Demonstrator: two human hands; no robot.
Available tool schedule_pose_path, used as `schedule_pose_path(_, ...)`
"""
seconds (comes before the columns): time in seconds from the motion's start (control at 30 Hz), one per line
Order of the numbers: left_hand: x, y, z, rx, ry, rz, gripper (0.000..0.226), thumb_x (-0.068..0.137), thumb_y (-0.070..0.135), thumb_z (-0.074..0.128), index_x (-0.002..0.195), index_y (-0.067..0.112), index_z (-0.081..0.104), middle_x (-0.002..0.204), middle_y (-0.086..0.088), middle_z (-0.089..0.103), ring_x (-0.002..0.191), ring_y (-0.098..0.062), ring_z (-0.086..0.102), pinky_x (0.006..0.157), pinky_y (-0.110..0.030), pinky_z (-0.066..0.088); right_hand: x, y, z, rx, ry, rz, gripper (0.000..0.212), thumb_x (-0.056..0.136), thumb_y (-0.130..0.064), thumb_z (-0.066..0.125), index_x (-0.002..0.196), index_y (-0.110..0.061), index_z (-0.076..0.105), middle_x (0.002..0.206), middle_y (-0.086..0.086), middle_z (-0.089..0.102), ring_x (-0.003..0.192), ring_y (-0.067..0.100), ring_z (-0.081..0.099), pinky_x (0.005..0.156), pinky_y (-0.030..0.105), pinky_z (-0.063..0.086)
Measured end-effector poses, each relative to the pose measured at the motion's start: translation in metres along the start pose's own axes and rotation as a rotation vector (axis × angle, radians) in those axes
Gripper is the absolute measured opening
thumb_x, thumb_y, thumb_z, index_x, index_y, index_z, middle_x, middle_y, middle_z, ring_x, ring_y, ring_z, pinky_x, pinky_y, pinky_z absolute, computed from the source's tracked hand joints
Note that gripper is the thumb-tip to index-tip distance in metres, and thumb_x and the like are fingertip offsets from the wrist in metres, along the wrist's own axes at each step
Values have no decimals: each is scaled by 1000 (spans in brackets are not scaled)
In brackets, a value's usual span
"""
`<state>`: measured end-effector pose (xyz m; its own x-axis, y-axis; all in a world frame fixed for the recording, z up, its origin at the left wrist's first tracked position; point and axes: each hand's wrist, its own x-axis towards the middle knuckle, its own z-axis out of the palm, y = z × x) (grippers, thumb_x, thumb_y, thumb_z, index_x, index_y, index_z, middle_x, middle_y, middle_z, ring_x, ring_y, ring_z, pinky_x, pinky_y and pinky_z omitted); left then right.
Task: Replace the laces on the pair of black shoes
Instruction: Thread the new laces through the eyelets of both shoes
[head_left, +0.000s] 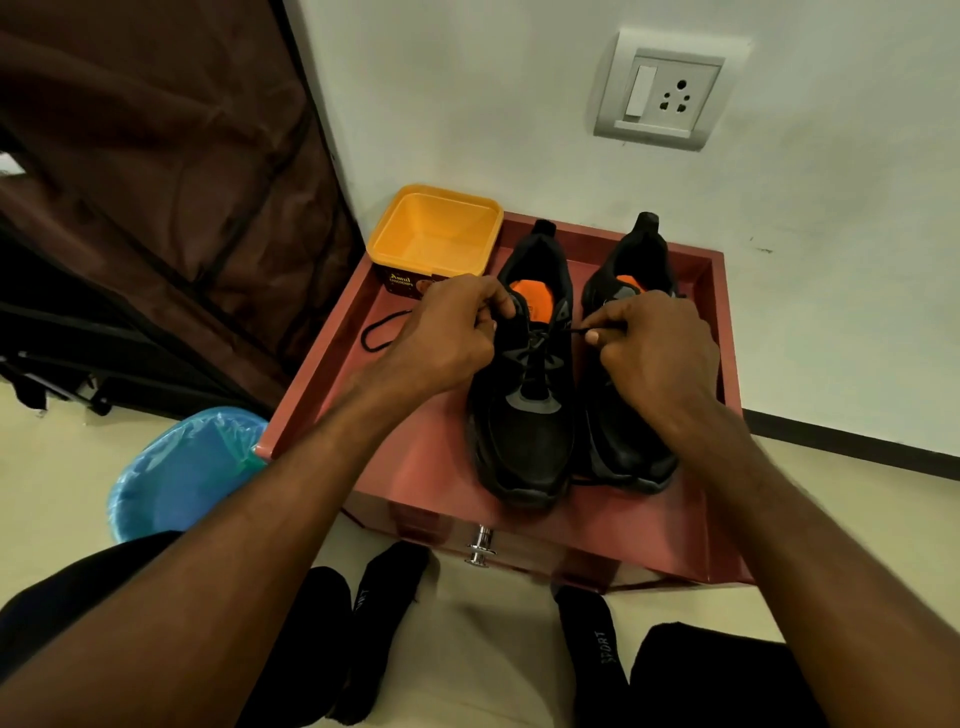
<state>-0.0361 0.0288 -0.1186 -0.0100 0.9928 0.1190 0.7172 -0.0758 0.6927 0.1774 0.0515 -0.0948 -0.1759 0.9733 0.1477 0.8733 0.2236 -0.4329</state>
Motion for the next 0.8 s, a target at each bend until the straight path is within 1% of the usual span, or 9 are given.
schedule_pose_path(0.1,0,1,-1,3,-13,-28,29,91,-9,58,103,14,71,76,-2,64,73,-10,63,68,-26,53,-2,-2,-1,-64,3,27,18,96,-21,66,108,-22,80,100,3,76,90,26,71,79,41,60)
schedule_pose_path(0.23,-3,3,-11,63,67,-46,7,96,11,68,101,15,70,90,3,59,78,-4,55,66,-17,43,-2,-5,-7,-126,-80,35,26,95,-40,71,92,-16,80,79,4,74,71,22,69,68,39,61)
schedule_pose_path(0.33,-5,11,-19,-36,137,-77,10,99,25,66,98,16,71,76,6,66,70,-8,64,63,-28,50,-7,-18,-20,328,-210,107,34,91,-45,75,77,-15,81,69,-2,74,69,10,71,65,35,58)
schedule_pose_path(0.4,-6,24,-22,-204,127,-161,23,103,37,61,103,15,67,73,-4,72,64,-17,68,59,-32,55,-9,-34,-32,636,-337,204,29,93,-40,74,84,-13,82,60,-16,70,61,-7,64,58,19,45)
schedule_pose_path(0.47,-9,41,-22,-397,98,-260,37,107,44,51,113,10,62,78,-7,75,65,-15,69,56,-23,51,-9,-46,-37,752,-421,209,24,95,-36,72,96,-14,82,54,-25,61,55,-8,56,55,17,38)
schedule_pose_path(0.53,-14,54,-21,-596,64,-329,47,108,51,41,121,9,60,84,-5,77,73,-16,72,61,-23,53,-9,-56,-42,810,-391,159,21,95,-32,72,103,-15,82,66,-23,67,58,-9,57,57,16,42)
schedule_pose_path(0.63,-16,60,-19,-842,48,-416,57,108,58,31,129,14,61,106,-11,77,96,-24,76,78,-36,61,-11,-65,-45,901,-303,106,19,98,-22,69,109,-11,80,88,-7,77,60,-13,63,52,4,43)
schedule_pose_path(0.7,-15,60,-18,-958,8,-445,65,107,62,26,132,15,63,118,-18,74,111,-31,72,90,-42,58,-11,-65,-47,964,-292,114,19,99,-20,68,111,-11,79,85,-8,77,58,-11,63,50,4,43)
schedule_pose_path(0.8,-17,58,-22,-1064,-134,-392,73,105,65,19,137,12,59,113,-20,74,110,-30,71,98,-41,50,-8,-59,-48,965,-248,136,18,95,-25,73,109,-15,80,91,-7,77,68,-10,65,53,4,43)
